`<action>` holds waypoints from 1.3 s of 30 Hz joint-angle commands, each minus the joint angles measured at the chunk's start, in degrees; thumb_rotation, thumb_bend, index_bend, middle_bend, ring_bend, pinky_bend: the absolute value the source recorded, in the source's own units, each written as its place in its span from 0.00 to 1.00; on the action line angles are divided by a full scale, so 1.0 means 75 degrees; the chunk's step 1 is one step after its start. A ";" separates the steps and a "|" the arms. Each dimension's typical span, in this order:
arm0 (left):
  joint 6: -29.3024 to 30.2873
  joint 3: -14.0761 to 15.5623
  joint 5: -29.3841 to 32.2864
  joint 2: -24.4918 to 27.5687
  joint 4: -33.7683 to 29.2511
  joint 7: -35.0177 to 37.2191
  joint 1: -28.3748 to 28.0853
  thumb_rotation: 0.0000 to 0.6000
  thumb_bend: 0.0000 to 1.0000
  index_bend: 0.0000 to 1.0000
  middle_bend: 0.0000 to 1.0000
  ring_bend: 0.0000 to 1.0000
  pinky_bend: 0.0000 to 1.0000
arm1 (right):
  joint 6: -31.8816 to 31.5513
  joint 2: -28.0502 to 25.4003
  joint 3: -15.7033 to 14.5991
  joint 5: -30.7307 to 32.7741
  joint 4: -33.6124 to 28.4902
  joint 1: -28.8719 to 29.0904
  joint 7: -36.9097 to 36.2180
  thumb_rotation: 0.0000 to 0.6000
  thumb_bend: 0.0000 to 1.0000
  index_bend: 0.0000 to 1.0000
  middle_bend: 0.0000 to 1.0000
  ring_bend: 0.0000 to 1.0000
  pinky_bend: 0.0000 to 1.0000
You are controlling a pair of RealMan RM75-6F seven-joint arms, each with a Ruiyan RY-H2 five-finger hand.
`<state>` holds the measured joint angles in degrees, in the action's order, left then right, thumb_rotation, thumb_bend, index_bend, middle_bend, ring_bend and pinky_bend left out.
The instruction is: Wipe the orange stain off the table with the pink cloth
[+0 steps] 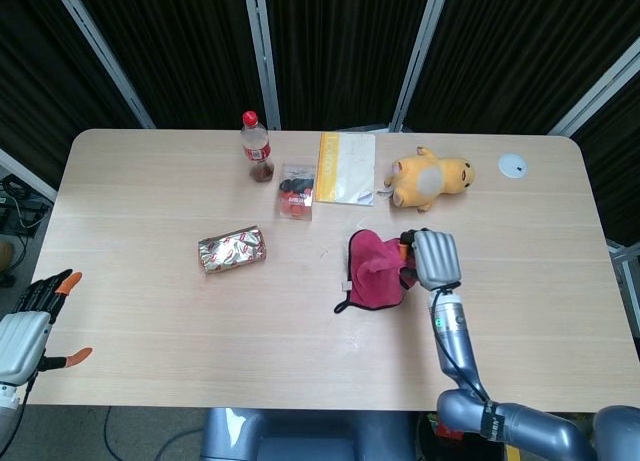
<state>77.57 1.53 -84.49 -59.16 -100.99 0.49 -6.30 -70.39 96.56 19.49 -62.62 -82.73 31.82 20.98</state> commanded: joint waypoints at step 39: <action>0.0175 0.0007 -0.0077 -0.0132 0.0043 -0.0387 0.0074 1.00 0.00 0.03 0.00 0.00 0.00 | 0.0169 -0.4329 -0.1208 0.1357 -0.2410 -0.1549 0.1088 1.00 0.00 0.00 0.00 0.00 0.09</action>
<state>78.88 1.58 -85.05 -60.14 -100.67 -2.41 -5.75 -69.61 65.67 11.76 -52.71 -99.47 20.54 27.45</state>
